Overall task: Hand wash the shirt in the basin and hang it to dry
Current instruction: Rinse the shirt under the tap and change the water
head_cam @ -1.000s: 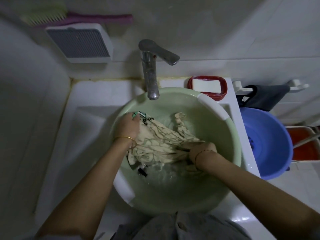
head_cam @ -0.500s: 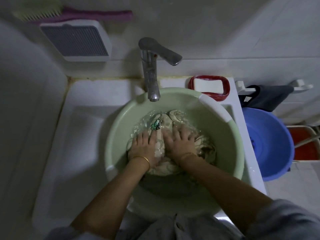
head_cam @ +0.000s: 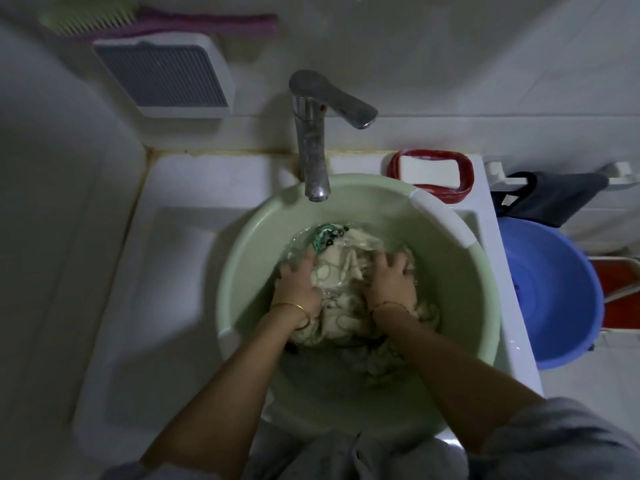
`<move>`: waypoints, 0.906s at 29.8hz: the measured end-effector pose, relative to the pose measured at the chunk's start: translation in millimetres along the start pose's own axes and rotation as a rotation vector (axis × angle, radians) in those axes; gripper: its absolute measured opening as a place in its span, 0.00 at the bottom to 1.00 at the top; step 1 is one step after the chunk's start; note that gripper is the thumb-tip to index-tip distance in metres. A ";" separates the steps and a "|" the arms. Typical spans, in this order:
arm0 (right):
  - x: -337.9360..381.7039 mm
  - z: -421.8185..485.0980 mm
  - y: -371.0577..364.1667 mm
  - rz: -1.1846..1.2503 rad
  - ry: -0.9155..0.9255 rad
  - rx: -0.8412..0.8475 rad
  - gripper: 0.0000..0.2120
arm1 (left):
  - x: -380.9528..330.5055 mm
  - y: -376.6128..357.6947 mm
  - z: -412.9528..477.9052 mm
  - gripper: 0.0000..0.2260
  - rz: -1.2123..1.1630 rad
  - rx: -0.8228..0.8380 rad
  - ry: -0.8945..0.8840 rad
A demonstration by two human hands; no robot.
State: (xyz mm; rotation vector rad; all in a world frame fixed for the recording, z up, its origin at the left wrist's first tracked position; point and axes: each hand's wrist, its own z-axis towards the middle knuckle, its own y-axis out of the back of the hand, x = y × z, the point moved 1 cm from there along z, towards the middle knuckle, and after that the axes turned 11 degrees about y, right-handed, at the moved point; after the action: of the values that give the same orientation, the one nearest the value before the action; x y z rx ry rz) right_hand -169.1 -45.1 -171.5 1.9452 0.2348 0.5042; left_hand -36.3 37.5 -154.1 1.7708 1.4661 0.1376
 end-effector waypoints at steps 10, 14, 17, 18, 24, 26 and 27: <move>59.8 -50.5 68.2 0.393 0.388 -0.190 0.28 | -47.5 5.8 -29.6 0.25 -1.387 0.432 0.333; 65.8 -40.3 60.5 0.300 0.390 -0.283 0.29 | -51.6 -3.8 -53.8 0.22 -1.394 0.412 0.378; 49.3 -28.3 63.2 0.289 0.404 -0.298 0.23 | -55.0 -2.3 -56.1 0.17 -1.185 0.444 0.393; 40.2 -22.5 64.6 0.241 0.374 -0.258 0.22 | -53.0 1.7 -50.0 0.16 -1.083 0.408 0.355; 9.1 -8.5 58.3 -0.189 0.212 0.026 0.24 | -18.7 16.2 -25.1 0.23 0.030 -0.340 -0.086; 16.5 -5.3 46.9 -0.293 0.281 0.079 0.36 | -12.4 4.4 -23.9 0.33 0.521 -0.375 -0.133; 20.3 -5.2 37.3 -0.305 0.301 0.109 0.38 | -9.9 -1.7 -24.2 0.35 0.693 -0.372 -0.184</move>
State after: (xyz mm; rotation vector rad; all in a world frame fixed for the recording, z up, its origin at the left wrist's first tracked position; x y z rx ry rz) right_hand -155.7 -48.6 -131.0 1.8877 0.7520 0.5880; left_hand -54.1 41.2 -135.3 1.8416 0.6000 0.5474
